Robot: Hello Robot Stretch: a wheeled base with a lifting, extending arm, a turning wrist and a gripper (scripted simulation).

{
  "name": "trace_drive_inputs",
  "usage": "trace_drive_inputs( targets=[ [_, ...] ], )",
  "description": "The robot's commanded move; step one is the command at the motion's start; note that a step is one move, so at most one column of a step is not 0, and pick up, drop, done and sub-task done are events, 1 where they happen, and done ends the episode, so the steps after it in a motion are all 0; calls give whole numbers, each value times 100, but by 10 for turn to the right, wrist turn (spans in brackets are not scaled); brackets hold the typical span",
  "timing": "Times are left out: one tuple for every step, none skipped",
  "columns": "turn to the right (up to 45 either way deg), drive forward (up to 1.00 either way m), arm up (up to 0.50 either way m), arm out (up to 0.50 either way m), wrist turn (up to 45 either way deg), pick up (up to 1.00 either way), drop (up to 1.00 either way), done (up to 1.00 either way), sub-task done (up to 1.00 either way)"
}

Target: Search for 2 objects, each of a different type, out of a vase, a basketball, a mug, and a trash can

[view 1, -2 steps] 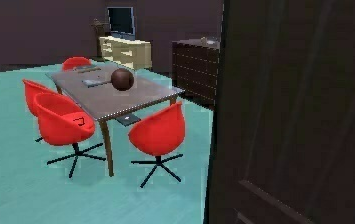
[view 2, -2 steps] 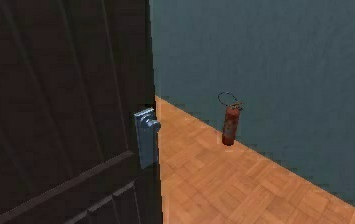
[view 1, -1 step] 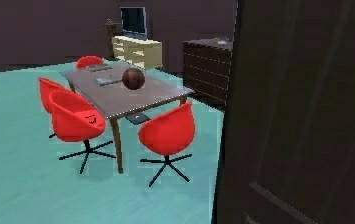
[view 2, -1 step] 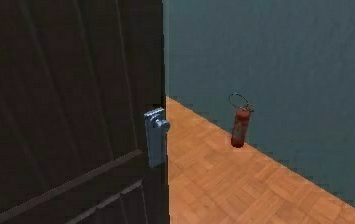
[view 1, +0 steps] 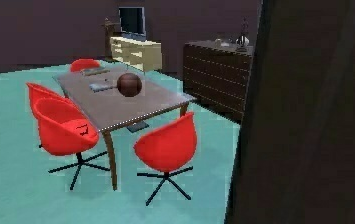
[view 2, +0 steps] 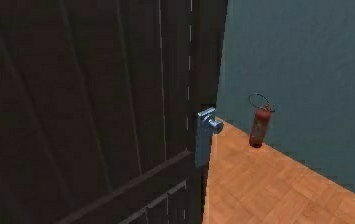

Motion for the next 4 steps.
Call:
trace_drive_inputs(
  targets=[
    [-300, 0, 0, 0, 0, 0, 0, 0, 0],
    [0, 100, 0, 0, 0, 0, 0, 0, 0],
    [-150, 0, 0, 0, 0, 0, 0, 0, 0],
    [0, 15, 0, 0, 0, 0, 0, 0, 0]
  ],
)
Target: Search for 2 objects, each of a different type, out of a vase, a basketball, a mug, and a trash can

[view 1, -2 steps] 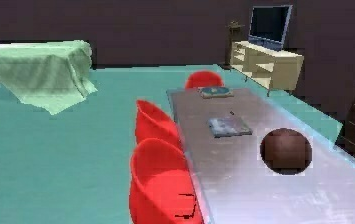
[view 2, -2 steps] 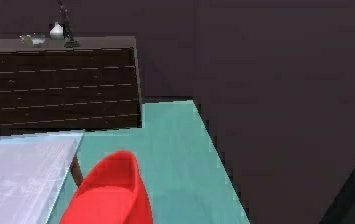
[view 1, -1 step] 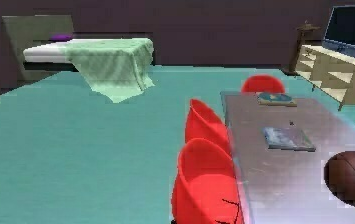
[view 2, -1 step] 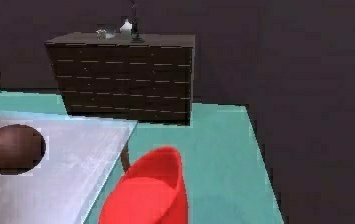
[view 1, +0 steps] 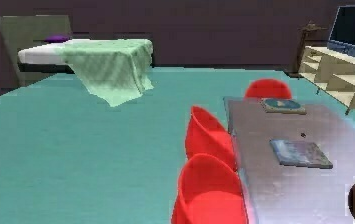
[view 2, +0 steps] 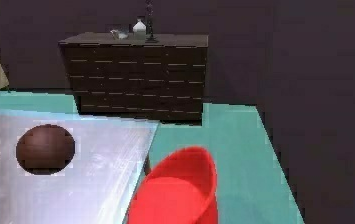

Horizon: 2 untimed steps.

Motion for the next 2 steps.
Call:
trace_drive_inputs(
  targets=[
    [450, 0, 0, 0, 0, 0, 0, 0, 0],
    [0, 0, 0, 0, 0, 0, 0, 100, 0]
  ],
)
